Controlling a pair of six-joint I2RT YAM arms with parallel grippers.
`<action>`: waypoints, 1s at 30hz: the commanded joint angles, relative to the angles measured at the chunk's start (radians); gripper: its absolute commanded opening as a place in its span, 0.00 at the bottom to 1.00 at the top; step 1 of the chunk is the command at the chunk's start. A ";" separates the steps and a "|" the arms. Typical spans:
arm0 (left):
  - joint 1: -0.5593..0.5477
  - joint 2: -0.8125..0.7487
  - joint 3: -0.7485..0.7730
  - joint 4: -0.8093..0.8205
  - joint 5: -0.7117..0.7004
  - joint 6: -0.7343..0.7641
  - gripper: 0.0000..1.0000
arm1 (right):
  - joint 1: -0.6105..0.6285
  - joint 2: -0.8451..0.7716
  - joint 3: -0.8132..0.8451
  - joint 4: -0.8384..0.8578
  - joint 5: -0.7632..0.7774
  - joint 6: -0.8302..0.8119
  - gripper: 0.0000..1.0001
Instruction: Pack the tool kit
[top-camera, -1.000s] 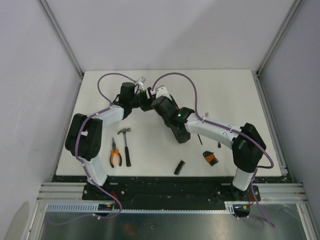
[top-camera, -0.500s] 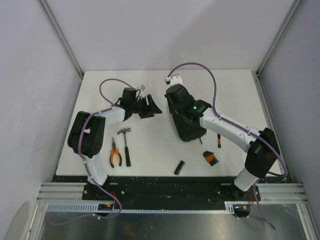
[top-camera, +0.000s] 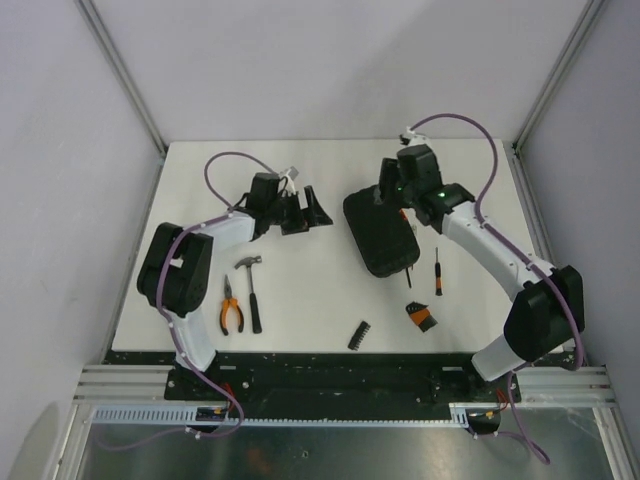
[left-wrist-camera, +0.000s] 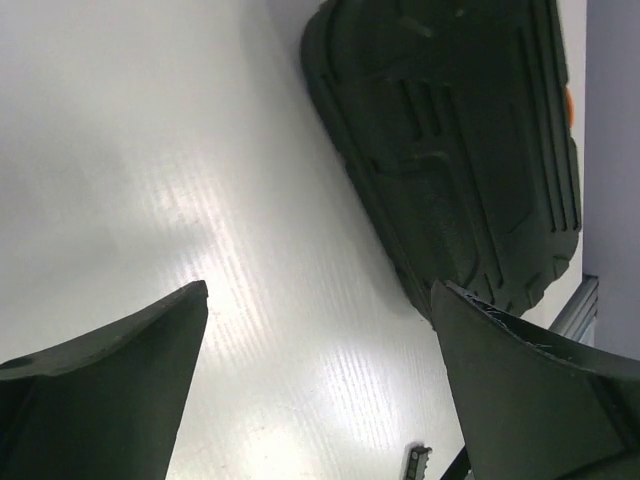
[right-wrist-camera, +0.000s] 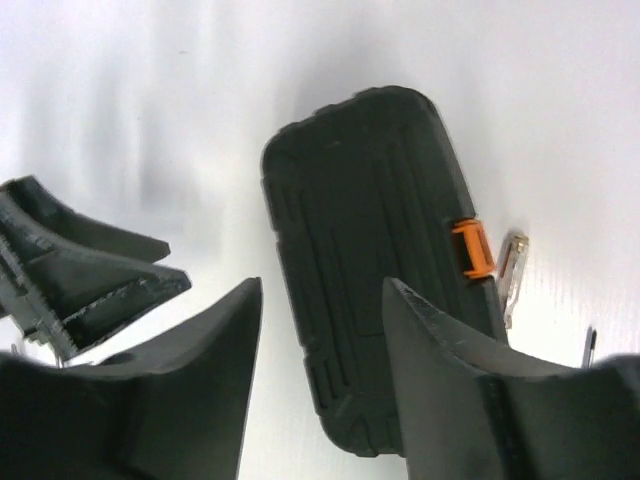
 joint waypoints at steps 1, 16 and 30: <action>-0.050 -0.027 0.086 0.020 -0.026 0.045 0.99 | -0.112 -0.038 -0.051 0.038 -0.164 0.050 0.63; -0.166 0.171 0.263 0.020 -0.104 -0.073 0.99 | -0.395 0.214 -0.072 0.223 -0.586 -0.018 0.60; -0.217 0.225 0.300 0.020 -0.203 -0.143 0.95 | -0.366 0.231 -0.071 0.134 -0.491 -0.089 0.31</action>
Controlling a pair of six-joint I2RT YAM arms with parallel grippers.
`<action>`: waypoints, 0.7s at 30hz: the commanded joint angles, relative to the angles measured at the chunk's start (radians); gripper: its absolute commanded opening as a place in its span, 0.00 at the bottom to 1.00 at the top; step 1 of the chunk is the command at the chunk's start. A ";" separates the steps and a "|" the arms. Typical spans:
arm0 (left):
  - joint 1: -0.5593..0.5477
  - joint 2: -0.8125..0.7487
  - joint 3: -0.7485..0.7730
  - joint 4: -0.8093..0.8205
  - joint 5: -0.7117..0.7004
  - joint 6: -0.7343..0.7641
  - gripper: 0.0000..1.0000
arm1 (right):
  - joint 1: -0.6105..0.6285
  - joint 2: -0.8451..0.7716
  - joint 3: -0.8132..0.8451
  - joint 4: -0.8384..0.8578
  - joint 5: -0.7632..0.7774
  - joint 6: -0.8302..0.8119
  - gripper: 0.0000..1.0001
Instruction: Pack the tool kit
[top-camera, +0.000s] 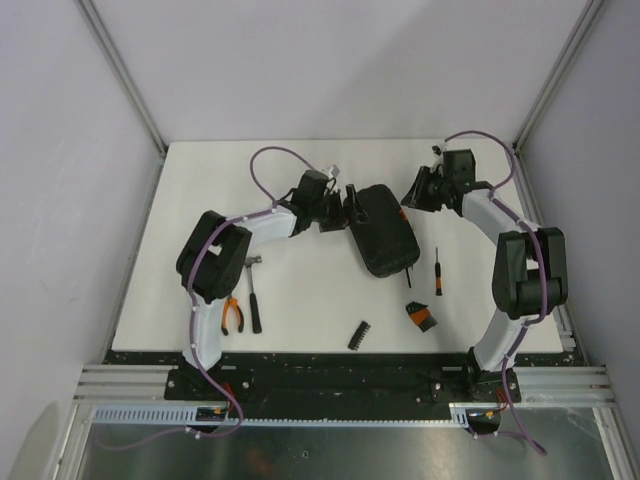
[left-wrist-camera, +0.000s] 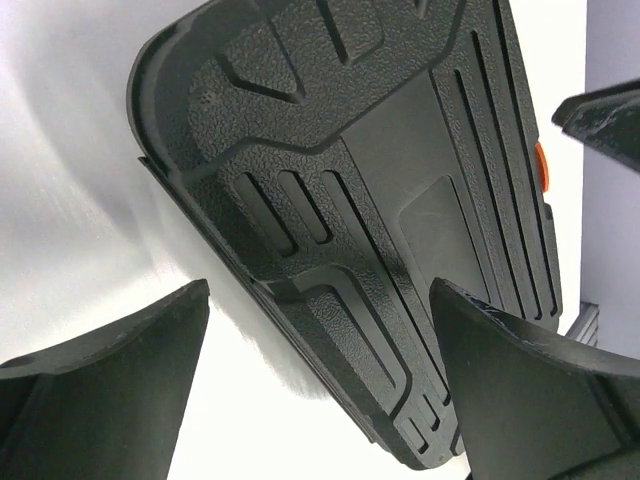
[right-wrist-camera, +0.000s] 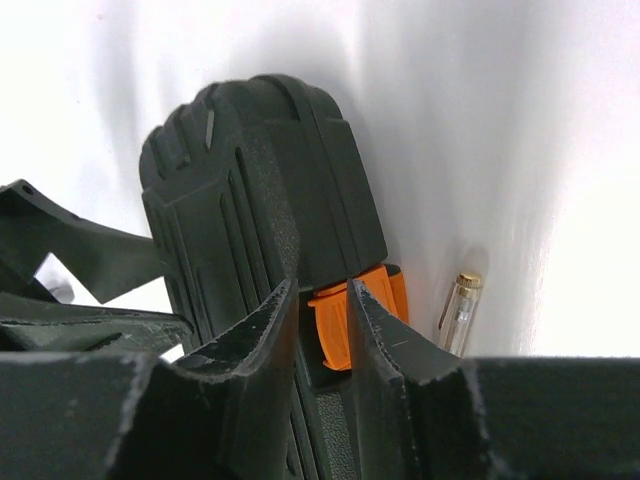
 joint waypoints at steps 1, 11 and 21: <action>-0.003 0.004 0.025 0.024 -0.056 -0.031 0.95 | 0.053 -0.010 0.009 -0.047 0.097 -0.071 0.30; -0.003 0.030 -0.003 0.021 -0.032 -0.071 0.78 | 0.128 -0.033 0.005 -0.112 0.292 -0.143 0.29; -0.002 0.043 -0.008 0.013 -0.027 -0.069 0.58 | 0.160 -0.073 -0.029 -0.132 0.322 -0.162 0.26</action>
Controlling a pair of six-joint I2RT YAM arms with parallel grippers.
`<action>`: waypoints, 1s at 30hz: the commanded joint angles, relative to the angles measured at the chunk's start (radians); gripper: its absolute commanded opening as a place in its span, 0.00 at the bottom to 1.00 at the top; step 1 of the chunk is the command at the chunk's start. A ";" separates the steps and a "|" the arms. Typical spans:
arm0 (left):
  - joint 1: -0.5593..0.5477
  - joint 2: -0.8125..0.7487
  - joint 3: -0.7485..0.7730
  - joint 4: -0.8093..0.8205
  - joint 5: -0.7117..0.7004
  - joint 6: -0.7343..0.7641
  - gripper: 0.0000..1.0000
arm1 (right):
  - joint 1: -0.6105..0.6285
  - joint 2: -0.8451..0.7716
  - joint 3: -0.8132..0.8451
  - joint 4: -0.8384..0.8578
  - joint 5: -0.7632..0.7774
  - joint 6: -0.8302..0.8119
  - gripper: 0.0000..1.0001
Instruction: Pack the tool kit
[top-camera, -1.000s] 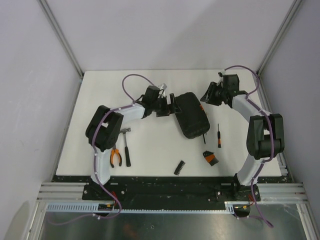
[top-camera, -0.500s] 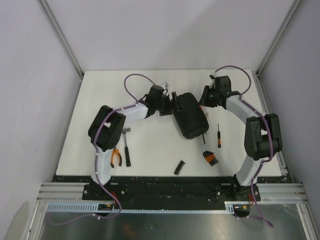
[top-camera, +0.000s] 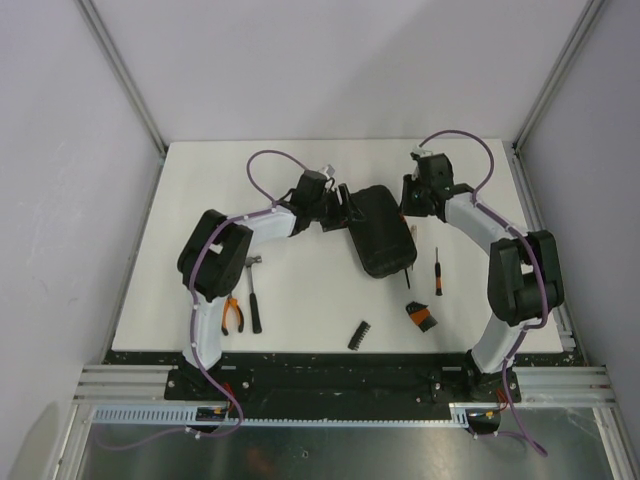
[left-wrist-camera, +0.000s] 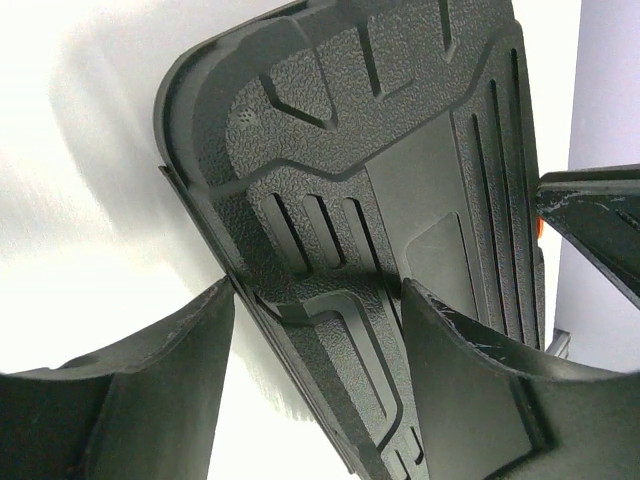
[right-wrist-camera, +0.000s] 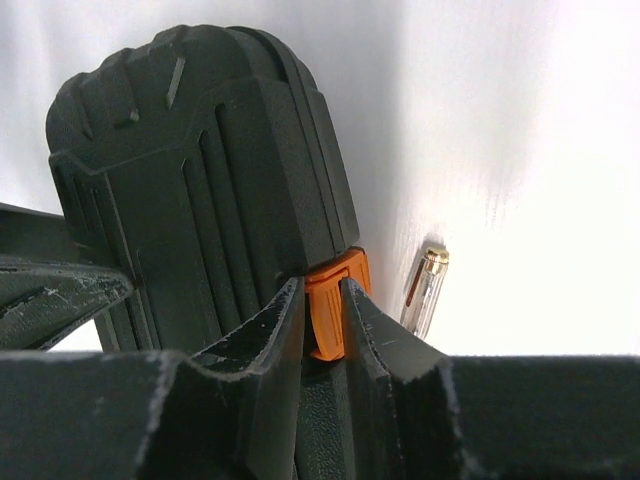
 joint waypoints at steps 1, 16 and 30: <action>-0.006 0.025 -0.009 -0.008 0.002 0.019 0.57 | 0.012 -0.050 -0.028 -0.058 0.023 -0.026 0.26; -0.006 0.043 -0.013 -0.052 -0.004 0.032 0.47 | 0.010 -0.058 -0.062 -0.055 0.084 0.002 0.16; -0.004 0.061 -0.019 -0.121 -0.020 0.044 0.40 | -0.116 -0.074 -0.141 0.033 -0.145 0.143 0.00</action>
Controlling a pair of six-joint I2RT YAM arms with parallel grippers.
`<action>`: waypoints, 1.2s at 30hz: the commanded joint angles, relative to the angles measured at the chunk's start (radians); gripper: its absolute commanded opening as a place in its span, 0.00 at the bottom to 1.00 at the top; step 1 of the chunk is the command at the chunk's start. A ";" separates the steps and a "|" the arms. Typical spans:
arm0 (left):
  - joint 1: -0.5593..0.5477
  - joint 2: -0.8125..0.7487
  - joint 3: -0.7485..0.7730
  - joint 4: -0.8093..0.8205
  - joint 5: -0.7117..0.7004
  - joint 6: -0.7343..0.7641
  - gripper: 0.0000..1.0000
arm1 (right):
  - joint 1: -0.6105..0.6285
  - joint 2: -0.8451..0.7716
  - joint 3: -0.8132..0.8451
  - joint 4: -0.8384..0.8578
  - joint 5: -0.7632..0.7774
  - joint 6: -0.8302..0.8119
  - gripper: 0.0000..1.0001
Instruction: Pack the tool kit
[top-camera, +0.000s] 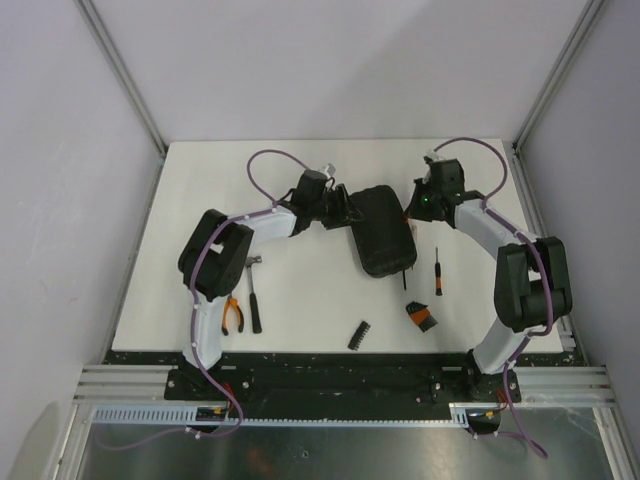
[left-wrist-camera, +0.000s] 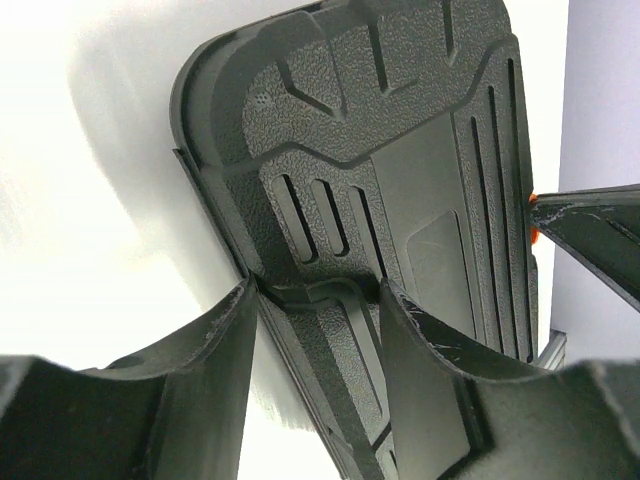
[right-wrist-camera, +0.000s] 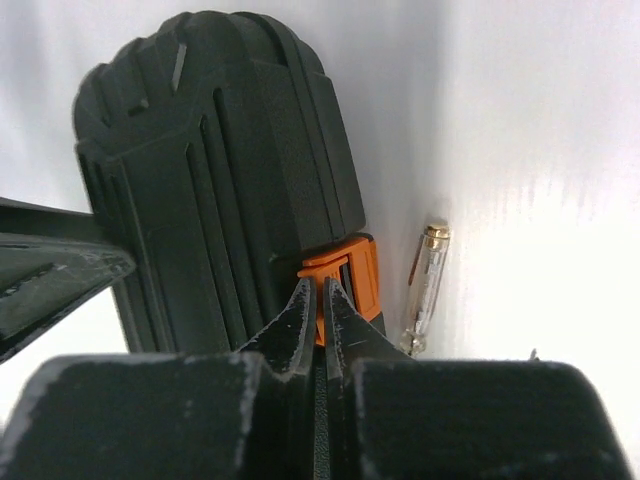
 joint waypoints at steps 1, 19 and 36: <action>-0.005 0.057 -0.020 -0.145 -0.022 0.044 0.39 | -0.103 -0.025 -0.079 0.027 -0.165 0.096 0.00; -0.005 0.040 -0.017 -0.152 -0.037 0.067 0.59 | -0.219 -0.112 -0.158 0.170 -0.333 0.168 0.60; -0.005 0.043 -0.016 -0.166 -0.029 0.071 0.56 | -0.168 -0.188 -0.246 0.112 -0.500 0.214 0.87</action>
